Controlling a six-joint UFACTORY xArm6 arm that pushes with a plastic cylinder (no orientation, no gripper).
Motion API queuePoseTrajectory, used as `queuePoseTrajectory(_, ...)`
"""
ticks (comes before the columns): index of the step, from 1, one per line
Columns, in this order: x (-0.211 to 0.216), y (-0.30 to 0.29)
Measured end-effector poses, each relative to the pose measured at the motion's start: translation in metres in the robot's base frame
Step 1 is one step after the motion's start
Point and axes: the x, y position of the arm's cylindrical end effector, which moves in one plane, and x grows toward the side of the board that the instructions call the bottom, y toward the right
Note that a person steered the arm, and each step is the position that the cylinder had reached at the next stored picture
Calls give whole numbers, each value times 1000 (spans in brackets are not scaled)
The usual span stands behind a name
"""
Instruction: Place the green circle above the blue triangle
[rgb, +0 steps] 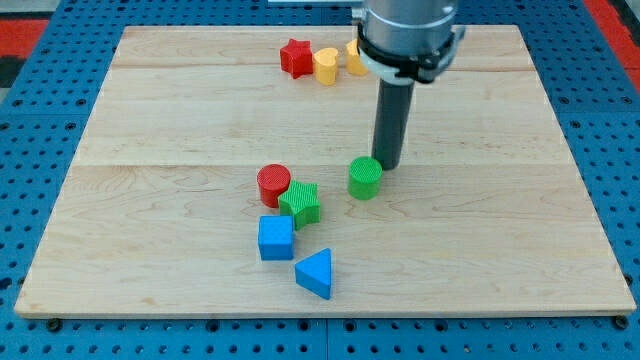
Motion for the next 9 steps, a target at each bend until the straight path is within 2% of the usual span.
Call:
queuePoseTrajectory(1, 28, -19)
queuePoseTrajectory(2, 33, -15)
queuePoseTrajectory(3, 12, -11)
queuePoseTrajectory(4, 30, -33)
queuePoseTrajectory(5, 60, -27)
queuePoseTrajectory(6, 65, -15)
queuePoseTrajectory(7, 62, -7)
queuePoseTrajectory(8, 36, -15)
queuePoseTrajectory(9, 41, -51)
